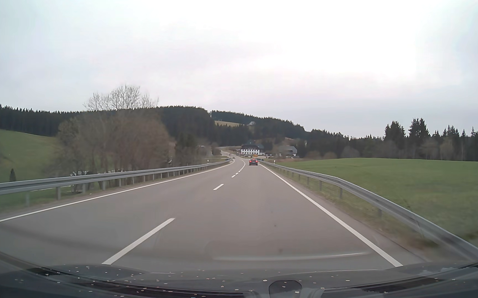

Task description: Follow the waypoints while adhering to traffic rules and regulations

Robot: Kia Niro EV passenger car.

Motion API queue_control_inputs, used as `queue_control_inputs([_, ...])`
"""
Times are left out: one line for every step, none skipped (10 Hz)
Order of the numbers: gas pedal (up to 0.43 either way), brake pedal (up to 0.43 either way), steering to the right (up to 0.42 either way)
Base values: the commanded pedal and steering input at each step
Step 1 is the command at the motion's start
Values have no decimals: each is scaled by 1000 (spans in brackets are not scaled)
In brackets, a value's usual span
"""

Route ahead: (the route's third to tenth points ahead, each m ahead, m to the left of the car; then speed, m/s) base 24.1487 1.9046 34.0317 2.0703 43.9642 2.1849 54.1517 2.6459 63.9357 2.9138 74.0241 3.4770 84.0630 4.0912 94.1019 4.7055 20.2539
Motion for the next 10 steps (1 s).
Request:
queue_control_inputs([0, 165, -2])
queue_control_inputs([0, 165, -2])
queue_control_inputs([0, 171, -2])
queue_control_inputs([0, 177, -2])
queue_control_inputs([0, 177, -2])
queue_control_inputs([0, 183, -1])
queue_control_inputs([0, 183, -2])
queue_control_inputs([0, 183, -2])
queue_control_inputs([0, 183, -1])
queue_control_inputs([0, 183, 0])
